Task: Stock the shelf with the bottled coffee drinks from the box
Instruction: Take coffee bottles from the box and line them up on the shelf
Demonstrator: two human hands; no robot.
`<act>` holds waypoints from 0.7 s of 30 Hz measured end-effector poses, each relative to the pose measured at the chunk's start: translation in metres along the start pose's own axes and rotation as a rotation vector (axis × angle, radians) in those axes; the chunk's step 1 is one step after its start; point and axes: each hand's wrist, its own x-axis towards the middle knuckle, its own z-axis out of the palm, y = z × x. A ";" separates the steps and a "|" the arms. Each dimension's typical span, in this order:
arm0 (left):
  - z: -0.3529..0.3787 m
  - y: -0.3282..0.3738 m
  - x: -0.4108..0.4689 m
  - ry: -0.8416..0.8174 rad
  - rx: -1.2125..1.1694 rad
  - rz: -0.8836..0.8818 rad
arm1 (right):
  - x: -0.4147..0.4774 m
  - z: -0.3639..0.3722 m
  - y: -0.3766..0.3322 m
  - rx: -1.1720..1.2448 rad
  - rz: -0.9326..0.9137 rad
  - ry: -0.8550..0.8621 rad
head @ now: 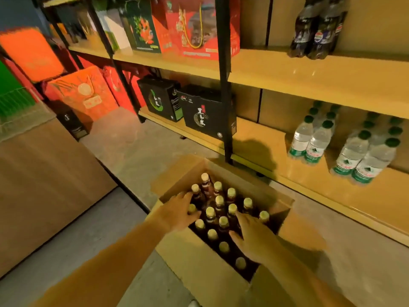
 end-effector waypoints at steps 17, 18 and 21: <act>0.074 -0.023 0.191 -0.587 0.105 0.473 | 0.079 0.101 0.001 0.468 0.593 -0.107; 0.077 -0.024 0.195 -0.599 0.107 0.486 | 0.083 0.104 0.001 0.485 0.589 -0.102; 0.087 -0.029 0.204 -0.610 0.114 0.493 | 0.093 0.113 0.002 0.501 0.574 -0.072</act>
